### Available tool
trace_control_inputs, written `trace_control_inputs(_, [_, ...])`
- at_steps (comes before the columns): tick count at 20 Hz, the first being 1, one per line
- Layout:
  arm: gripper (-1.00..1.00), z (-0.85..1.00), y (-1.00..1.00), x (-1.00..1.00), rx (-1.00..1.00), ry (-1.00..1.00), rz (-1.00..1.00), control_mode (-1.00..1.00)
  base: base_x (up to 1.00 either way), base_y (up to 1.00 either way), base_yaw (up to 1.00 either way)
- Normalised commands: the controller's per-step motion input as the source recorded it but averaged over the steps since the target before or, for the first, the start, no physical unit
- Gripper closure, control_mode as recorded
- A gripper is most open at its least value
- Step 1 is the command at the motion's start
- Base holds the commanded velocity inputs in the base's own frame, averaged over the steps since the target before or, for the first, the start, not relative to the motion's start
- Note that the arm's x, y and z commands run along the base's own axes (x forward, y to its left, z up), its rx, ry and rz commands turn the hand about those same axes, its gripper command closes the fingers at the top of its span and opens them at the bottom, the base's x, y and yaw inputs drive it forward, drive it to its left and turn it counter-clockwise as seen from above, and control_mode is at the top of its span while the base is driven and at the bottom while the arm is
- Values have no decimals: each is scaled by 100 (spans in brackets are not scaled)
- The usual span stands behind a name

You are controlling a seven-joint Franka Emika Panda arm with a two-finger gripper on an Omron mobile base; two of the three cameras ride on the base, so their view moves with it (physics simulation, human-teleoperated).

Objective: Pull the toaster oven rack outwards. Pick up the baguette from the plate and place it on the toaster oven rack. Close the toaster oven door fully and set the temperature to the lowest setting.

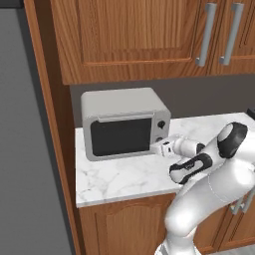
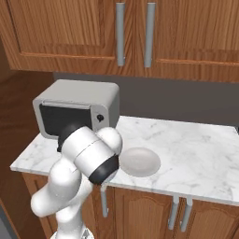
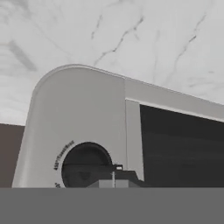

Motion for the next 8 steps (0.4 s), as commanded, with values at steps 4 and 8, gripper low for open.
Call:
trace_control_inputs(4, [100,-83,-1,-43,-75,0,41,-100,0,0,0])
trace_control_inputs(8, [100,-92,0,-54,-79,0,38,-100,0,0,0])
